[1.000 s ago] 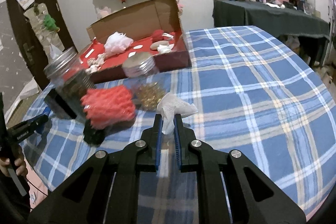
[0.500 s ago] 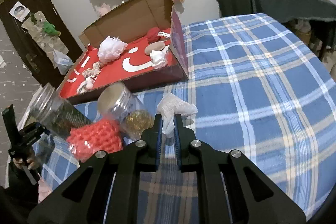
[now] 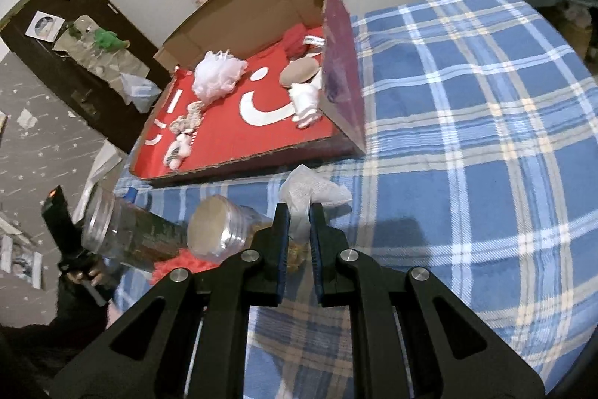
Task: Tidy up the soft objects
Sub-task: 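Carry the tissue with the right tool while the left tool carries the blue roll into the box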
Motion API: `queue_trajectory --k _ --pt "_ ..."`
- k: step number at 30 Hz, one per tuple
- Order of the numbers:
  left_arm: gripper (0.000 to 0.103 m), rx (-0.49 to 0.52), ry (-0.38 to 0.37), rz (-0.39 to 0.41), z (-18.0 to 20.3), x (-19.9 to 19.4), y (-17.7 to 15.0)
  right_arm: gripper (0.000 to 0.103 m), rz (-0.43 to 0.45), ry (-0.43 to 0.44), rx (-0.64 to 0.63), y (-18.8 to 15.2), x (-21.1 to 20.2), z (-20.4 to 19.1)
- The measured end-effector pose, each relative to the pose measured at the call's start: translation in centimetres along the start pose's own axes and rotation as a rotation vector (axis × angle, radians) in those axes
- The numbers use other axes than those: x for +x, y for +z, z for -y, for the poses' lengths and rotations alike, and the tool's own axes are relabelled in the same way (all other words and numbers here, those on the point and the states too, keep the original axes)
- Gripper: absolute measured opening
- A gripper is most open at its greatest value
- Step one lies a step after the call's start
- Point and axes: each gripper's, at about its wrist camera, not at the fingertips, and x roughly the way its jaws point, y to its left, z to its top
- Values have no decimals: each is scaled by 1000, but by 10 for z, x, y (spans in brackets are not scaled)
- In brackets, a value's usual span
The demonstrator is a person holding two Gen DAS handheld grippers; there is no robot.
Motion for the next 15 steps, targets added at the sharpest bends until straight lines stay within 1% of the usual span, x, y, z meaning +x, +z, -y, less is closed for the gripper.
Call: queue_trajectory --k 4,9,15 --pt "25 12 -25 -2 -2 2 5 10 -26 14 -10 11 0 -2" --pt "25 26 -63 -17 -2 7 12 10 -88 71 10 21 6 0" --pt "25 44 -102 -29 -1 11 20 10 -127 91 9 30 14 -1"
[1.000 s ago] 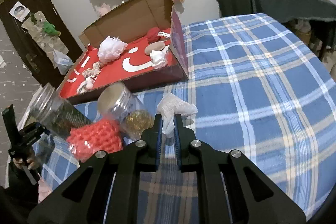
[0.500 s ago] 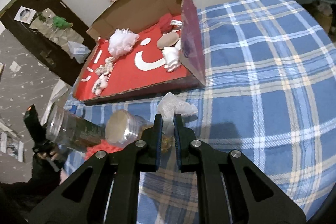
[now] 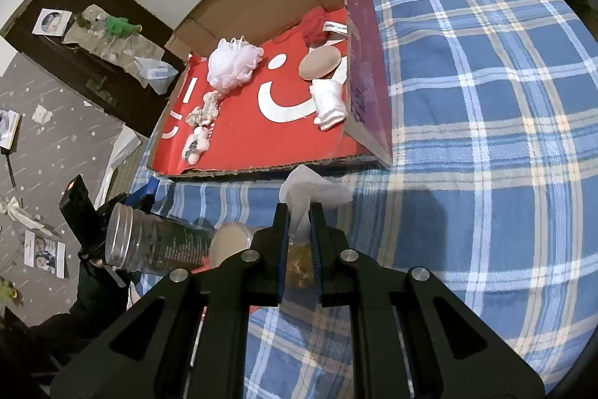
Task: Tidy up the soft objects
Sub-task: 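Carry the tissue with the right tool while the left tool carries the blue roll into the box, then open the right tool releasing the tissue while the left tool releases the blue roll in the box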
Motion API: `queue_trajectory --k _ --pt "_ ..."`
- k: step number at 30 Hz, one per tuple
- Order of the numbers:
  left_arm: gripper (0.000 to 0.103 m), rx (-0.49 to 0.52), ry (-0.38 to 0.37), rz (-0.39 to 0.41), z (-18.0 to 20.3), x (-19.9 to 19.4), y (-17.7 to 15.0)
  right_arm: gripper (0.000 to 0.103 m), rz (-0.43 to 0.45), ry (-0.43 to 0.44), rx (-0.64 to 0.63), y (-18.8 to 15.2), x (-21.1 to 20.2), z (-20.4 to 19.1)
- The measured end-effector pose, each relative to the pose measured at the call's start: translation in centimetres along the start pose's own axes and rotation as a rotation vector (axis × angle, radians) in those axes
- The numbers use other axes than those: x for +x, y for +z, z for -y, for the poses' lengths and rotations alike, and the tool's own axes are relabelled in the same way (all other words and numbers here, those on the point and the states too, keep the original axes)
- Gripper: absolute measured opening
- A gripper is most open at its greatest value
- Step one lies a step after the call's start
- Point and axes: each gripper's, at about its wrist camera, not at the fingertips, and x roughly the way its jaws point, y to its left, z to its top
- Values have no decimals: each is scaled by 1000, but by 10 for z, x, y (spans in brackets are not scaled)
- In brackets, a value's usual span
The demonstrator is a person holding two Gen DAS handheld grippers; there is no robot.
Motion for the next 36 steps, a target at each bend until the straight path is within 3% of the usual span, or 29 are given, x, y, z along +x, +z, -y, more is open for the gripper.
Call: queue_trajectory --k 29,36 --pt "25 118 -98 -25 23 25 47 10 -102 58 -92 29 27 -26" --pt "25 150 -76 -41 37 36 68 10 -100 36 -160 44 35 -47"
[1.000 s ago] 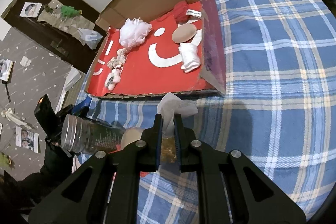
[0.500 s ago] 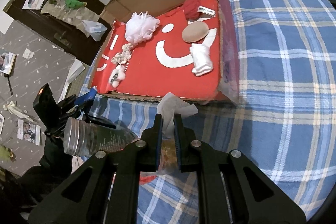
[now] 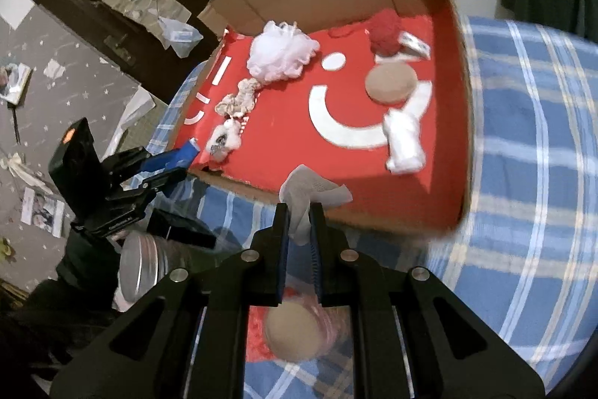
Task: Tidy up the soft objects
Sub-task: 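Open the right tool releasing the tissue while the left tool releases the blue roll in the box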
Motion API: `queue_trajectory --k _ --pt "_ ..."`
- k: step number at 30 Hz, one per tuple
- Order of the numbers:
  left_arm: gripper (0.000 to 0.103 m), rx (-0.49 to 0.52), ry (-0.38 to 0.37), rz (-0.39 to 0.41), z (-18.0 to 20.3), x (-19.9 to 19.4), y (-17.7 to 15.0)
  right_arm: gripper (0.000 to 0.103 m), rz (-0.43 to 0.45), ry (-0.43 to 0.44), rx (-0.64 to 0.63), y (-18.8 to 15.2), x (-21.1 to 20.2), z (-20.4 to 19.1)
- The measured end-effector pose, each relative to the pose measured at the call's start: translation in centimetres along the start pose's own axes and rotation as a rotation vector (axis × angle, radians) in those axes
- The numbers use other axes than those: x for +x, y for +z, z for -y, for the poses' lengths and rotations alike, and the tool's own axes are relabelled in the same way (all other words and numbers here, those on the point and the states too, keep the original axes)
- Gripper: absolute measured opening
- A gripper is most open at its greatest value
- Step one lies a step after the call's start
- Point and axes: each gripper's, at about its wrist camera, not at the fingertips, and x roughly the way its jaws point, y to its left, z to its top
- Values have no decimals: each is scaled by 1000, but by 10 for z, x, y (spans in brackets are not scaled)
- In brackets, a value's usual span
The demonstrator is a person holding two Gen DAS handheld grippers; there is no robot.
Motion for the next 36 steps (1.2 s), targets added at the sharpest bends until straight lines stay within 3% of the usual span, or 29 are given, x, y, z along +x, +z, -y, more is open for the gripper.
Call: queue_trajectory --k 9,18,26,36 --pt "25 -56 55 -113 -3 43 48 10 -18 -140 -160 54 28 -33" --pt "26 -109 90 -215 -13 89 74 10 -95 -242 -211 106 79 -33" --pt "26 -182 105 -265 -31 114 86 10 -154 -339 -245 132 116 -28" --pt "26 -192 149 -296 -35 136 86 11 -184 -383 -218 143 131 -15"
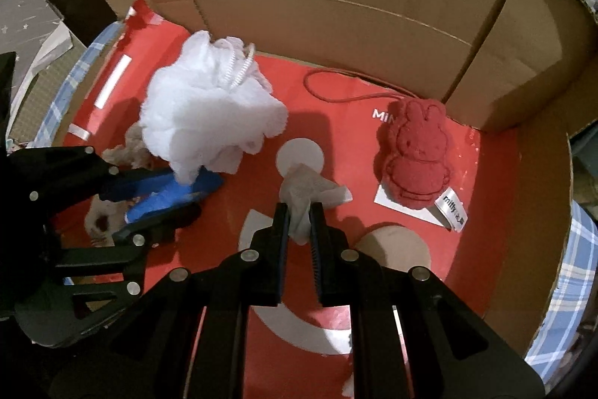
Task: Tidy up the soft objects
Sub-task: 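Open the right tool releasing the tissue while the left tool releases the blue roll in the box, then withdraw both open tools from the box back toward the jars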
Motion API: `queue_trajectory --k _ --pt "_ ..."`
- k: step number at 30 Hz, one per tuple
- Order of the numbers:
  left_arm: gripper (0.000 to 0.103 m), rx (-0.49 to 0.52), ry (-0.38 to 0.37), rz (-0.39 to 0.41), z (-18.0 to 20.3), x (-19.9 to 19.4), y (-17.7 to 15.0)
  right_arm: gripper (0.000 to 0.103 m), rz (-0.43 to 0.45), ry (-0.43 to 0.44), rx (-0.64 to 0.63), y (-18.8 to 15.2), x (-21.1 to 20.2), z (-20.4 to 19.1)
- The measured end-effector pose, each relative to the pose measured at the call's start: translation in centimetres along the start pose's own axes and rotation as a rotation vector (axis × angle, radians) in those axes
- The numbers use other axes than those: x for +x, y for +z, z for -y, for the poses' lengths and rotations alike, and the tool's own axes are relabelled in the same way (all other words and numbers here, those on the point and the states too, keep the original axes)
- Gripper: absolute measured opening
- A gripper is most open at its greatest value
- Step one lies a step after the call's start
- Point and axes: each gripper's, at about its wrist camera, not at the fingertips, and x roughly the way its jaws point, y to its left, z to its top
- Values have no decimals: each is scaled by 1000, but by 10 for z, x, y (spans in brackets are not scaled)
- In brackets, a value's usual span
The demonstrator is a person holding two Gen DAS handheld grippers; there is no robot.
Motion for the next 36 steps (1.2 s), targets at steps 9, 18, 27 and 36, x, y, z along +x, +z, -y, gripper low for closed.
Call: queue_trajectory --k 9,18,27,36 --pt "33 -20 19 4 0 3 -1 11 -16 -7 8 -1 1 6" --pt "49 -33 18 14 -5 0 0 13 -22 -14 21 4 9 -4" --pt "55 -26 16 27 0 -15 -5 23 -11 -55 30 1 7 -7" --pt "68 -43 30 62 2 -41 -18 70 29 -108 40 -6 -7 -10"
